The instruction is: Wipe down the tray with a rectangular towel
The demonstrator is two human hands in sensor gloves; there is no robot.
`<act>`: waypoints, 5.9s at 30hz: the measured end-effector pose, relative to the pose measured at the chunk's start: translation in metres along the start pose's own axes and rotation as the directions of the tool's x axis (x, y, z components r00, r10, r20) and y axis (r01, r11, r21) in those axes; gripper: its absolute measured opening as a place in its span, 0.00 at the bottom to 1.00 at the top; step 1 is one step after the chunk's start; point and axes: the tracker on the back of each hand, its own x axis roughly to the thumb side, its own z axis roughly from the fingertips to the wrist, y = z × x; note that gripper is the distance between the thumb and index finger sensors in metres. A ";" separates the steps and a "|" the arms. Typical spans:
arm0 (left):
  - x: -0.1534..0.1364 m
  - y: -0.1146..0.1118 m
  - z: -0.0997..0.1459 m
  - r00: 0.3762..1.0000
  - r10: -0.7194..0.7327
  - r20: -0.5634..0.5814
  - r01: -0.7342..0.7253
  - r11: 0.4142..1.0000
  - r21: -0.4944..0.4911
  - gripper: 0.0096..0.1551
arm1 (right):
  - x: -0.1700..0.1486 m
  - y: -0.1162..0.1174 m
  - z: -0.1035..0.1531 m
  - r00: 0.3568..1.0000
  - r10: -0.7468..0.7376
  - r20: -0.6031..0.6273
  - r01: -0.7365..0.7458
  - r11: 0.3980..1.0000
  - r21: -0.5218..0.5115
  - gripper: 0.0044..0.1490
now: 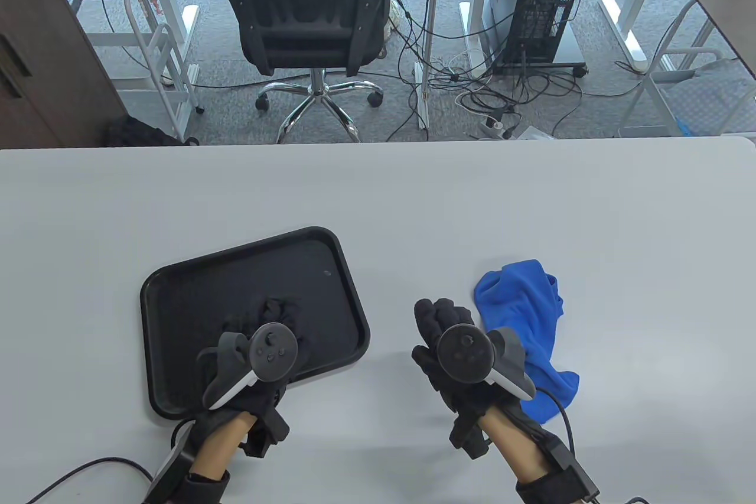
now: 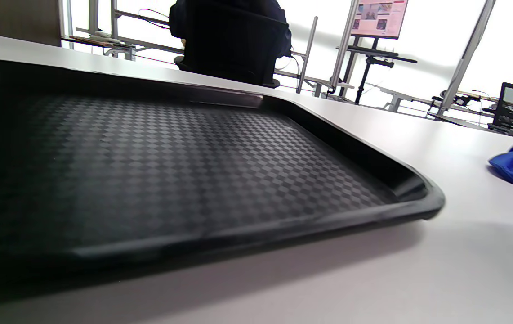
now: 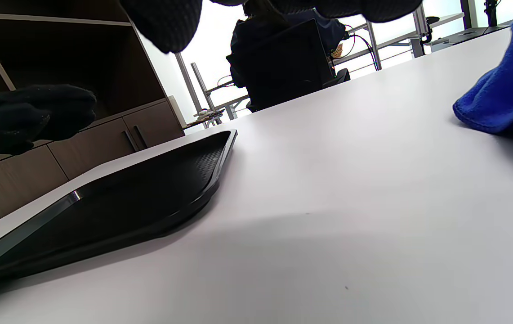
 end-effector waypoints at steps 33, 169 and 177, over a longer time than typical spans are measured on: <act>-0.199 -0.020 -0.026 0.660 -0.264 -0.703 0.041 0.947 -0.318 0.43 | -0.002 -0.003 0.000 1.000 0.009 0.008 -0.009 1.000 0.004 0.44; -0.036 -0.070 -0.028 0.963 -0.222 -0.154 0.133 0.886 -0.444 0.42 | -0.027 0.045 -0.023 0.942 0.323 -0.094 -0.302 0.935 0.189 0.34; -0.036 -0.071 -0.028 0.963 -0.225 -0.148 0.140 0.888 -0.438 0.42 | -0.029 0.055 -0.024 0.946 0.303 -0.113 -0.245 0.900 0.359 0.36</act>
